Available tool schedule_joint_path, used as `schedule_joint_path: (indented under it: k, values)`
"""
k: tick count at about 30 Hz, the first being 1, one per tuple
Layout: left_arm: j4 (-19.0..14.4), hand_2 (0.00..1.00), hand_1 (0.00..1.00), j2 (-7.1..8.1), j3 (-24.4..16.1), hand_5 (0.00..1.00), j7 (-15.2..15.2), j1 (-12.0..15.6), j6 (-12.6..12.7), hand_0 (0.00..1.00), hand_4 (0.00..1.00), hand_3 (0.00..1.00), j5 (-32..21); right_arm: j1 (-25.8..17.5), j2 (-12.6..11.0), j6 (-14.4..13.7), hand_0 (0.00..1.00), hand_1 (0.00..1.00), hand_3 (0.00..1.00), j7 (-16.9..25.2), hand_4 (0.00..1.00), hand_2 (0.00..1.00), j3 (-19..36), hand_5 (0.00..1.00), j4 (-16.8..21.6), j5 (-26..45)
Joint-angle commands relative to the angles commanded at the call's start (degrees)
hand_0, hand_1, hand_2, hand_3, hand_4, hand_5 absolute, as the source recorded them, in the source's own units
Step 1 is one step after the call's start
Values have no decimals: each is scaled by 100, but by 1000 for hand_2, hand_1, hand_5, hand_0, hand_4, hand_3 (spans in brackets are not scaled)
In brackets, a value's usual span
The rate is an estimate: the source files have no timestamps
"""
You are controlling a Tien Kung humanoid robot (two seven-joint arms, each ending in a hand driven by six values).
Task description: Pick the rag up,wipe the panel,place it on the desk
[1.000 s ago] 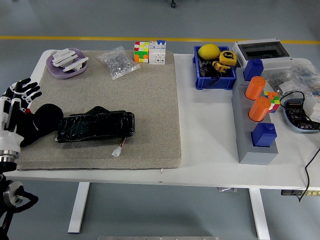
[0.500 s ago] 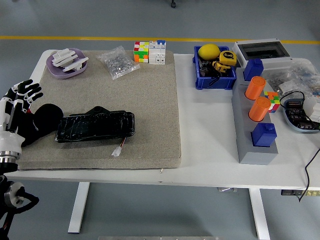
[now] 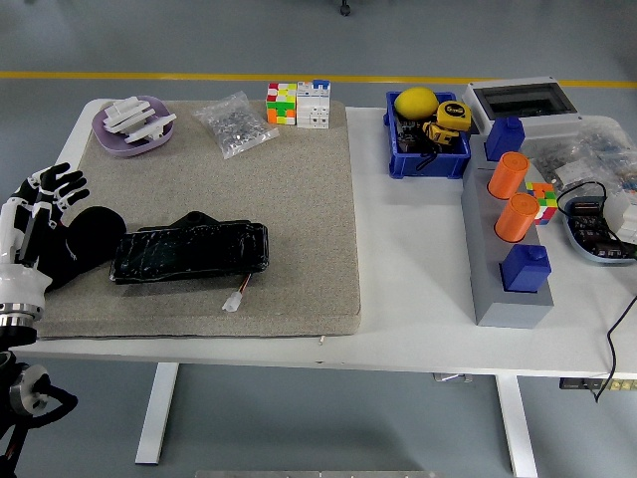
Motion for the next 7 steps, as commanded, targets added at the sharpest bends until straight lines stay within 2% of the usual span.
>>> schedule_joint_path:
  k: [7]
  values:
    - [-7,637,682,23,2,622,4,26,1,658,790,634,41,-8,-20,-6,535,606,582,-10,998,653,-44,482,0,18]
